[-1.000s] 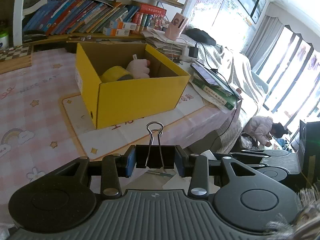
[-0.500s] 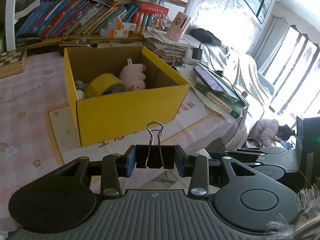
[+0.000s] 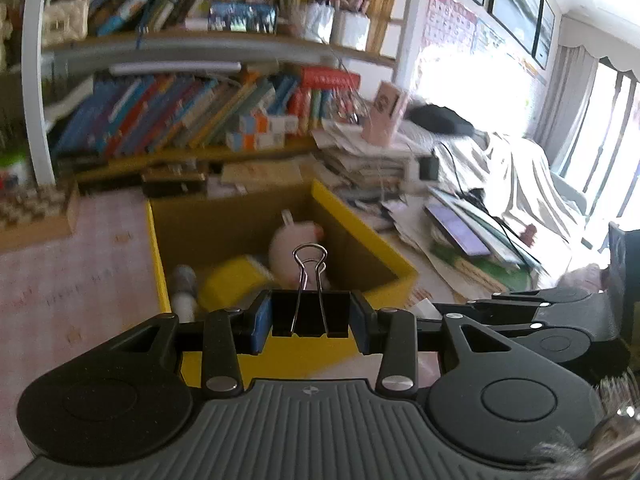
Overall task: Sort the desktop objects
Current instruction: 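Lower the clip and plug into the yellow box and open both grippers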
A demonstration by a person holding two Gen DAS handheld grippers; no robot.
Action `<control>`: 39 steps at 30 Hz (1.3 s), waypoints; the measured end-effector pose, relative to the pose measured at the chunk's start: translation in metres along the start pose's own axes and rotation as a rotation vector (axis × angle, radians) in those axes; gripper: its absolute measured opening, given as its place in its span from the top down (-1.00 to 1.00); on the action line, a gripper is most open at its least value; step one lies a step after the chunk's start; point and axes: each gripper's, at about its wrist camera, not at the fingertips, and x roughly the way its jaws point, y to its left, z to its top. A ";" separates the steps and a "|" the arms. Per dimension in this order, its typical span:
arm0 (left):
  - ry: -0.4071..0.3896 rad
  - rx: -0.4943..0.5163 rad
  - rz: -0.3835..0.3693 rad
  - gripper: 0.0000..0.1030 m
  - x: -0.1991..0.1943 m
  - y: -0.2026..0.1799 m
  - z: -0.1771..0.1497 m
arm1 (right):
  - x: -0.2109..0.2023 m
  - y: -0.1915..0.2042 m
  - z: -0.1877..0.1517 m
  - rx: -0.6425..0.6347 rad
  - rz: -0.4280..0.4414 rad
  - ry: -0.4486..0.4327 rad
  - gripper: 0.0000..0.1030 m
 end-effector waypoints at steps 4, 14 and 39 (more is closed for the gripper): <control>-0.045 0.010 0.048 0.28 0.014 0.004 0.016 | 0.013 -0.005 0.022 -0.062 0.021 -0.040 0.50; 0.009 0.037 0.152 0.28 0.067 0.019 0.024 | 0.058 -0.007 0.058 -0.191 0.062 -0.047 0.50; 0.191 0.086 0.198 0.27 0.132 0.027 0.002 | 0.162 0.010 0.063 -0.451 0.146 0.324 0.50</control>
